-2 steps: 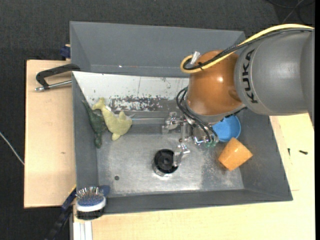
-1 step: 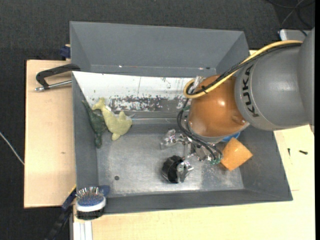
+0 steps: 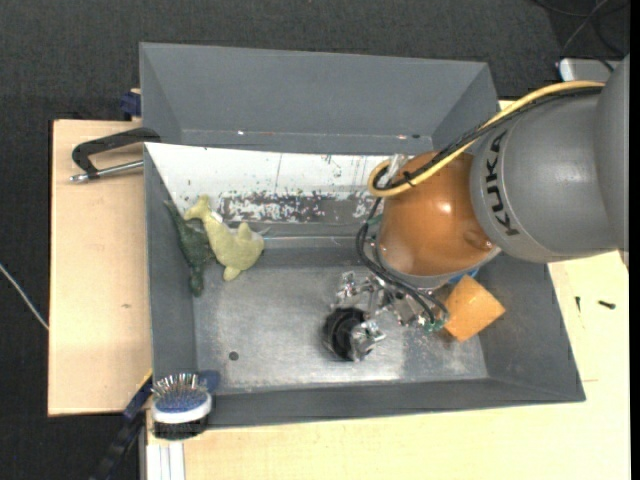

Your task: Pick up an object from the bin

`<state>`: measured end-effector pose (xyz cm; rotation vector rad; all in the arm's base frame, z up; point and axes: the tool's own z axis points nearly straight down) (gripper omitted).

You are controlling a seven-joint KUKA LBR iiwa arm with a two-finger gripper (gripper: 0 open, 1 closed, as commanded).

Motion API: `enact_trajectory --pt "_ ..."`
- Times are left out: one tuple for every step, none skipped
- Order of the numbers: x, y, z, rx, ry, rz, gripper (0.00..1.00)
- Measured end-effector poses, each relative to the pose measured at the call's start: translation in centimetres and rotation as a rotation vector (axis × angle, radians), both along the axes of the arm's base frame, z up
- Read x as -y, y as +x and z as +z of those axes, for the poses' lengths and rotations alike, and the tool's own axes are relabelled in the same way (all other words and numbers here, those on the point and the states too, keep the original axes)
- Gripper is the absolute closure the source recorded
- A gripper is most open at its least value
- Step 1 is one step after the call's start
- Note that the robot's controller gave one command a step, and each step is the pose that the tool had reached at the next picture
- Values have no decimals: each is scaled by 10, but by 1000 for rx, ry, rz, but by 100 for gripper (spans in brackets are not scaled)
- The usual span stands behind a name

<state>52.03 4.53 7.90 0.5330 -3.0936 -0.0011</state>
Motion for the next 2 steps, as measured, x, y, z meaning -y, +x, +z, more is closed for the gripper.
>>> enact_trajectory --pt "75 -2 106 15 -2 129 100" --pt "76 -10 168 16 -1 138 100"
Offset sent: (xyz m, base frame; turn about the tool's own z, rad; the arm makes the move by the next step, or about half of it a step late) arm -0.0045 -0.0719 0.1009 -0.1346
